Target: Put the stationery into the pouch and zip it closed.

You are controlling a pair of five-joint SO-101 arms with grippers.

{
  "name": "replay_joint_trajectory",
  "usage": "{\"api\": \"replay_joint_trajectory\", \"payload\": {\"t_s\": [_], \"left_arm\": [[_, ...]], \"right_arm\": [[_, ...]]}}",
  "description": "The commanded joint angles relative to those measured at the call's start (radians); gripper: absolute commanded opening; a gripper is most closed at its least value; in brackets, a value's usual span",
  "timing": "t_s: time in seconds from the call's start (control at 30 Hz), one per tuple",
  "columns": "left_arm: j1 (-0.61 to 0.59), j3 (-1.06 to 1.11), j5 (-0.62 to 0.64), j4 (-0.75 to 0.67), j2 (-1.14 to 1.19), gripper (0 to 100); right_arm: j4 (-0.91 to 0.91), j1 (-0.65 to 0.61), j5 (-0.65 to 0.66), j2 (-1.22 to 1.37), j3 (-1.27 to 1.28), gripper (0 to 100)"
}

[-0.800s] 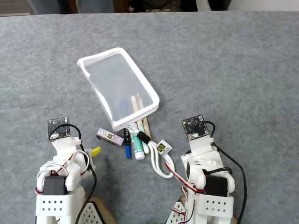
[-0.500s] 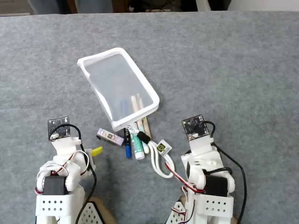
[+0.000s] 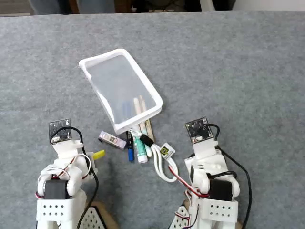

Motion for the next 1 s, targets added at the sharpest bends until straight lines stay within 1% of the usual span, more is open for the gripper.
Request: {"api": "replay_joint_trajectory", "payload": {"t_s": [0.0, 0.77, 0.9, 0.97], "left_arm": [[-0.012, 0.016, 0.009, -0.020, 0.002, 31], [-0.010, 0.016, 0.009, -0.021, 0.002, 31], [-0.016, 0.016, 0.009, -0.021, 0.002, 31], [-0.013, 0.016, 0.011, -0.025, 0.006, 31]], "right_arm": [[-0.011, 0.006, -0.003, -0.048, -0.005, 23.0], [-0.023, -0.003, -0.006, -0.050, -0.005, 23.0], [-0.048, -0.041, -0.006, -0.048, -0.005, 23.0], [-0.057, -0.087, -0.002, -0.042, -0.007, 23.0]]}}
